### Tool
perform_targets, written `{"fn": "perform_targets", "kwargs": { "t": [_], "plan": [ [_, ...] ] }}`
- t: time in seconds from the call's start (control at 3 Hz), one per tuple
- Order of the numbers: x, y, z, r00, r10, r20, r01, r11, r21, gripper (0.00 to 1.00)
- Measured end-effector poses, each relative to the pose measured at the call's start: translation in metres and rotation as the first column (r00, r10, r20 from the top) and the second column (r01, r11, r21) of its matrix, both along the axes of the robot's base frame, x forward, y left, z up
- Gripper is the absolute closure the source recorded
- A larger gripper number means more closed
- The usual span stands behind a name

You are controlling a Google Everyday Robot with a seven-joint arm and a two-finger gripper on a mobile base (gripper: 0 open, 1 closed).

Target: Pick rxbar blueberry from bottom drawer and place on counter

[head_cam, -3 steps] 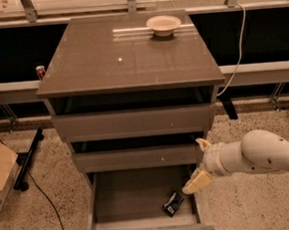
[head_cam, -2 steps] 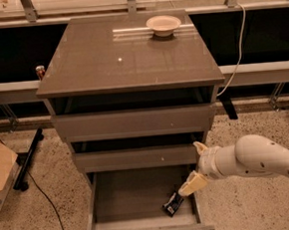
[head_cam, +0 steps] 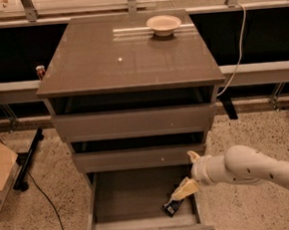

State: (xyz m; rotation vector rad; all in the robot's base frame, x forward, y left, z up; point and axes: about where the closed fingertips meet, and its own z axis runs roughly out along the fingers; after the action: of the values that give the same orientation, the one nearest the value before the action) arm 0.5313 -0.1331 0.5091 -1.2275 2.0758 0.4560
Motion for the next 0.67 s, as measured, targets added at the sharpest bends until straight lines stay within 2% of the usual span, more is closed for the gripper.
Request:
{"fn": "perform_targets", "kwargs": {
  "t": [0.67],
  "plan": [
    [0.015, 0.003, -0.061, 0.9989, 0.000, -0.047, 0.004, 0.996, 0.087, 0.00]
  ]
}}
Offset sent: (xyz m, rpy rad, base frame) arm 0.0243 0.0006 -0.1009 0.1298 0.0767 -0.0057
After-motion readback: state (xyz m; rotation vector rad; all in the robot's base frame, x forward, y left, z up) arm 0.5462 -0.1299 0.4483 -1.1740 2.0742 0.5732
